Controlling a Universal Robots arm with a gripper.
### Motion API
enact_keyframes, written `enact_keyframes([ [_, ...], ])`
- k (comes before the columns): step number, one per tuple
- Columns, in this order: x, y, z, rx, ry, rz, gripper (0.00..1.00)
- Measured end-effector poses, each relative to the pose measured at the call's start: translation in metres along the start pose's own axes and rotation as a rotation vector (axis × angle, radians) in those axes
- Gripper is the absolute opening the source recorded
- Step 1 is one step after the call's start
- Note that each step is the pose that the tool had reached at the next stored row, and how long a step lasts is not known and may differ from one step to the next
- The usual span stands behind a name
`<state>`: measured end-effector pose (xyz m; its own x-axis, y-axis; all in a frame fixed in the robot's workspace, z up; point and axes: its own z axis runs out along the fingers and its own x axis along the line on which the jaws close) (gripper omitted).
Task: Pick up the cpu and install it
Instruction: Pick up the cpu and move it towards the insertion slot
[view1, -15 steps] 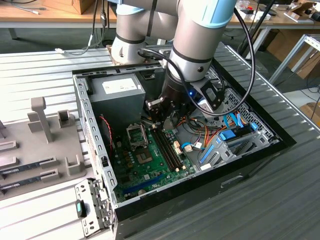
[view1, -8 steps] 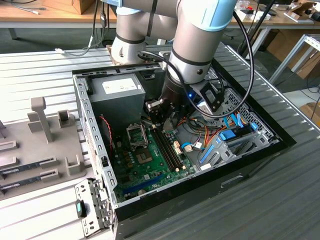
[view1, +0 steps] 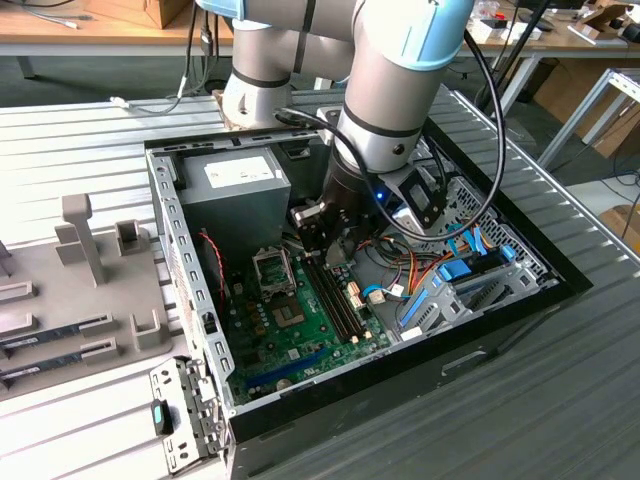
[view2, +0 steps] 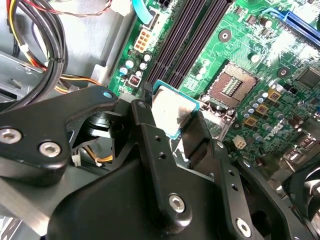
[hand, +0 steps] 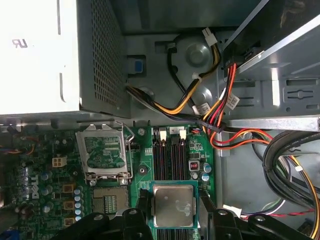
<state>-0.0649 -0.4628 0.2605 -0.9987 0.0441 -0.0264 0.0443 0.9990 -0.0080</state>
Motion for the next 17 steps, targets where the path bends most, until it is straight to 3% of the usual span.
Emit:
enact_keyframes([
  [17, 0.0001, -0.003, 0.0103, -0.0001, 0.0, 0.0, 0.47],
])
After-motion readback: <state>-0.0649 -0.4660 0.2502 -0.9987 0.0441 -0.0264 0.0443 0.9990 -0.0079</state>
